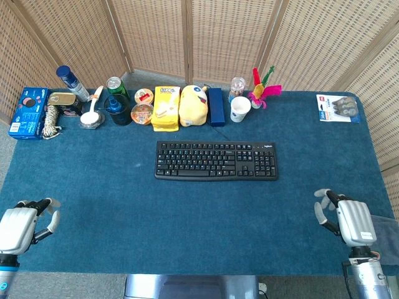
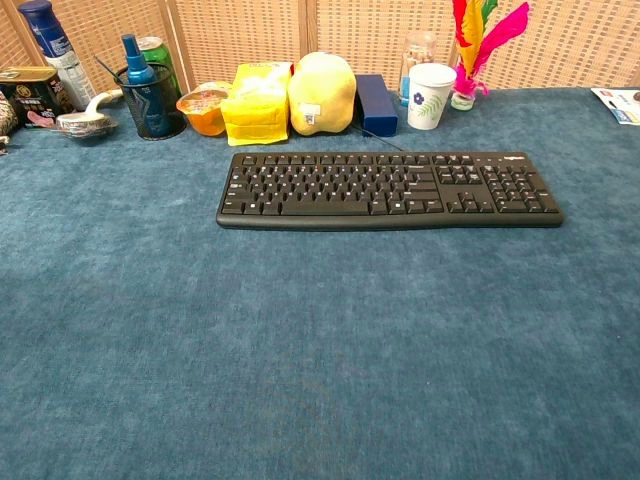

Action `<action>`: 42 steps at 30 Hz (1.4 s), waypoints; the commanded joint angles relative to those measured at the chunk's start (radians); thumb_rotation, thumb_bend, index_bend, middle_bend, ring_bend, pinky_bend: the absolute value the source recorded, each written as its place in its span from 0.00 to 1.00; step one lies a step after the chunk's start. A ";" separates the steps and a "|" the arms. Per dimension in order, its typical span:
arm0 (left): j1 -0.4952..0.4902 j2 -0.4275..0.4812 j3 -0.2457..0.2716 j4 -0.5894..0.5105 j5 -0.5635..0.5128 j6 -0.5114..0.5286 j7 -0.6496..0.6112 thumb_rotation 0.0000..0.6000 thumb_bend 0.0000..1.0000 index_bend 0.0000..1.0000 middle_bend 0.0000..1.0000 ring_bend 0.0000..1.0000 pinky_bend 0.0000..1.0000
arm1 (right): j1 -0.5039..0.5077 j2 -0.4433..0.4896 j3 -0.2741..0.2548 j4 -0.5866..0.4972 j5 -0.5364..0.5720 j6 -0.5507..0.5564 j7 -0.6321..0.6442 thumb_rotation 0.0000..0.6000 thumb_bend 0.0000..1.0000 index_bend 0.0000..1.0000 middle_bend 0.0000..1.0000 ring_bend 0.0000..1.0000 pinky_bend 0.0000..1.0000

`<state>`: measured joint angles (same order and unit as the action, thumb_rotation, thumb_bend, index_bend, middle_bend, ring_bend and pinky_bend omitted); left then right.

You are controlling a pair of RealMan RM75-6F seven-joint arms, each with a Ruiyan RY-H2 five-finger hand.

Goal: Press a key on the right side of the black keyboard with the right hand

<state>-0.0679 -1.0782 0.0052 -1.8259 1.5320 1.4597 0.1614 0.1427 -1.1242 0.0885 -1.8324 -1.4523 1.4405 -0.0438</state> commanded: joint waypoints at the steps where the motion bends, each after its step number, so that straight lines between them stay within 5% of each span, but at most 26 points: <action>1: -0.008 0.009 -0.008 -0.008 0.002 -0.001 0.006 0.06 0.43 0.40 0.51 0.51 0.38 | 0.079 0.040 0.053 -0.056 -0.011 -0.087 0.081 0.00 0.51 0.34 0.55 0.60 0.60; 4: -0.016 0.017 -0.015 -0.019 0.004 -0.004 0.015 0.06 0.43 0.40 0.51 0.51 0.38 | 0.154 0.060 0.101 -0.074 0.017 -0.180 0.117 0.00 0.51 0.33 0.62 0.72 0.70; 9: -0.024 0.017 -0.016 -0.032 0.004 -0.013 0.027 0.06 0.43 0.40 0.51 0.51 0.38 | 0.308 0.065 0.185 -0.032 0.168 -0.418 0.217 0.00 0.56 0.31 0.92 0.99 0.96; 18: -0.029 0.020 -0.020 -0.040 -0.015 -0.022 0.049 0.06 0.43 0.40 0.51 0.51 0.36 | 0.529 0.012 0.228 0.142 0.352 -0.771 0.280 0.00 0.68 0.31 1.00 1.00 1.00; 25: -0.038 0.022 -0.024 -0.050 -0.020 -0.029 0.070 0.06 0.43 0.40 0.51 0.51 0.36 | 0.659 -0.091 0.197 0.309 0.472 -0.895 0.213 0.00 0.71 0.31 1.00 1.00 1.00; 42: -0.051 -0.010 -0.022 -0.030 -0.065 -0.063 0.090 0.06 0.43 0.40 0.51 0.51 0.36 | 0.862 -0.309 0.020 0.606 0.784 -0.912 -0.099 0.00 0.71 0.30 1.00 1.00 1.00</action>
<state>-0.1182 -1.0864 -0.0173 -1.8570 1.4686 1.3983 0.2512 0.9849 -1.4074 0.1382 -1.2591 -0.7035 0.5287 -0.1090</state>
